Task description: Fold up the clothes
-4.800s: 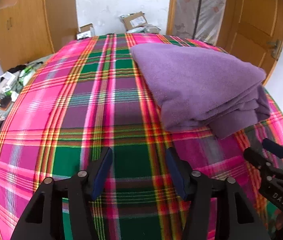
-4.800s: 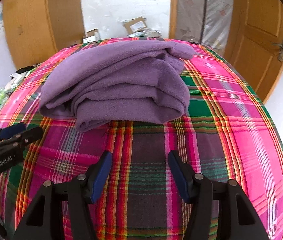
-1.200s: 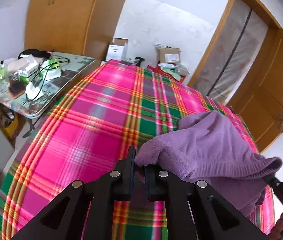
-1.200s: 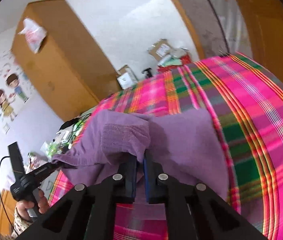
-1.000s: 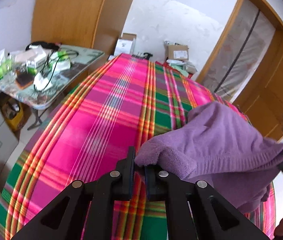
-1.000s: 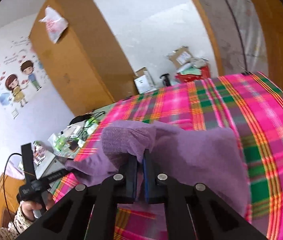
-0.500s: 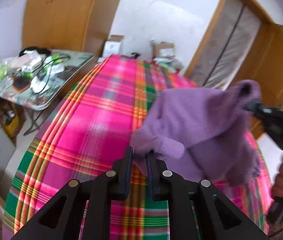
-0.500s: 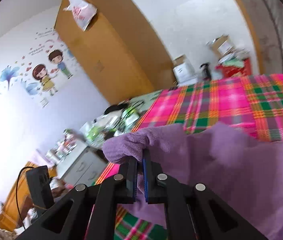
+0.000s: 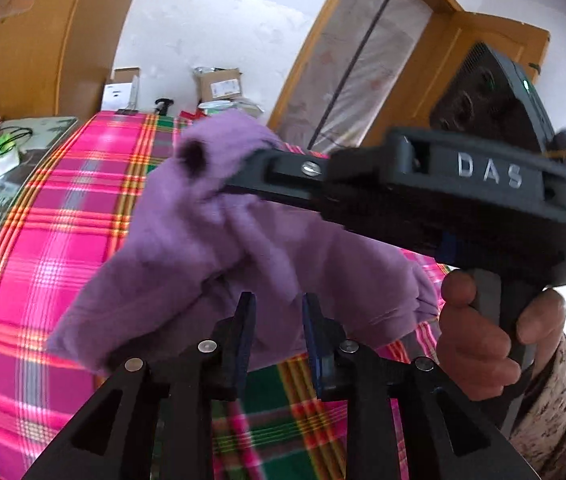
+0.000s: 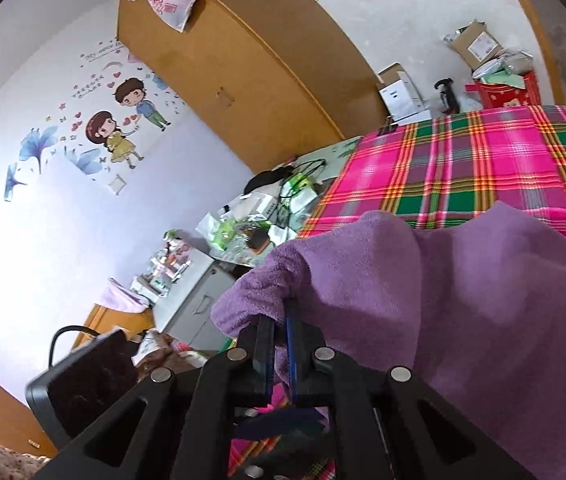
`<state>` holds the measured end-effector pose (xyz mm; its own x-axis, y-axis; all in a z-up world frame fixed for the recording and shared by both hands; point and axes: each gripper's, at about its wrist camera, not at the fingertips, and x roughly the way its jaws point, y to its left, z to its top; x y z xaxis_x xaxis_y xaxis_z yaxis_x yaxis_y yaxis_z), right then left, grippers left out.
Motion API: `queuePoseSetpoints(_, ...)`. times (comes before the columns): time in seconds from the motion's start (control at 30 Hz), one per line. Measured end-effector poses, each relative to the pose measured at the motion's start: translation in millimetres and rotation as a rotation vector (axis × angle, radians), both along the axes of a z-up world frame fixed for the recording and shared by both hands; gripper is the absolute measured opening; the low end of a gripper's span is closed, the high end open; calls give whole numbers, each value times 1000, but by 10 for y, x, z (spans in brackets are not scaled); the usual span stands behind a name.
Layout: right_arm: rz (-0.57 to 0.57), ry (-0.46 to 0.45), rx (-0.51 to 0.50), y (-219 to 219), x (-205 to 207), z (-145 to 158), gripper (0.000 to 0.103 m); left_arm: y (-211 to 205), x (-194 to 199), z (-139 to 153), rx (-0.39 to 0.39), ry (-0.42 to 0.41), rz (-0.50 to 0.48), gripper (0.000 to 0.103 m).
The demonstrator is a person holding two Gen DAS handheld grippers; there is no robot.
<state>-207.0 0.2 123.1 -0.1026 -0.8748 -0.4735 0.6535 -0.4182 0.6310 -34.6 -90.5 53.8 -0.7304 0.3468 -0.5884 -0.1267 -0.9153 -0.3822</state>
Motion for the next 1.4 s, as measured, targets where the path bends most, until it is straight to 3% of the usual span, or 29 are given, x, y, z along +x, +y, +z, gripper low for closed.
queuePoseSetpoints(0.13,49,-13,1,-75,0,20,5,45,-88,-7,4,-9,9,25)
queuePoseSetpoints(0.33,78,-24,9,-31,26,-22,7,-113,-223,-65,63,-55,113,23)
queuePoseSetpoints(0.4,64,-25,18,48,11,-43,7,-140,-245,-37,47,-46,138,7)
queuePoseSetpoints(0.47,39,-25,27,140,1,-57,10,-154,-271,-24,47,-48,145,6)
queuePoseSetpoints(0.6,-11,-11,56,351,0,-94,27,-183,-310,-10,60,-50,157,4)
queuePoseSetpoints(0.7,-60,15,100,537,24,-151,28,-250,-304,-1,82,-53,168,4)
queuePoseSetpoints(0.83,-81,105,192,657,153,-248,37,-370,-369,27,94,-37,189,4)
queuePoseSetpoints(1.07,-2,454,319,511,689,-312,44,-525,-498,195,99,1,225,3)
queuePoseSetpoints(1.3,-47,477,484,387,609,-533,45,-597,-663,265,104,15,243,3)
queuePoseSetpoints(1.37,-66,477,539,384,555,-578,39,-602,-699,268,101,16,248,3)
queuePoseSetpoints(1.4,-81,475,553,396,521,-580,30,-614,-709,276,101,19,253,3)
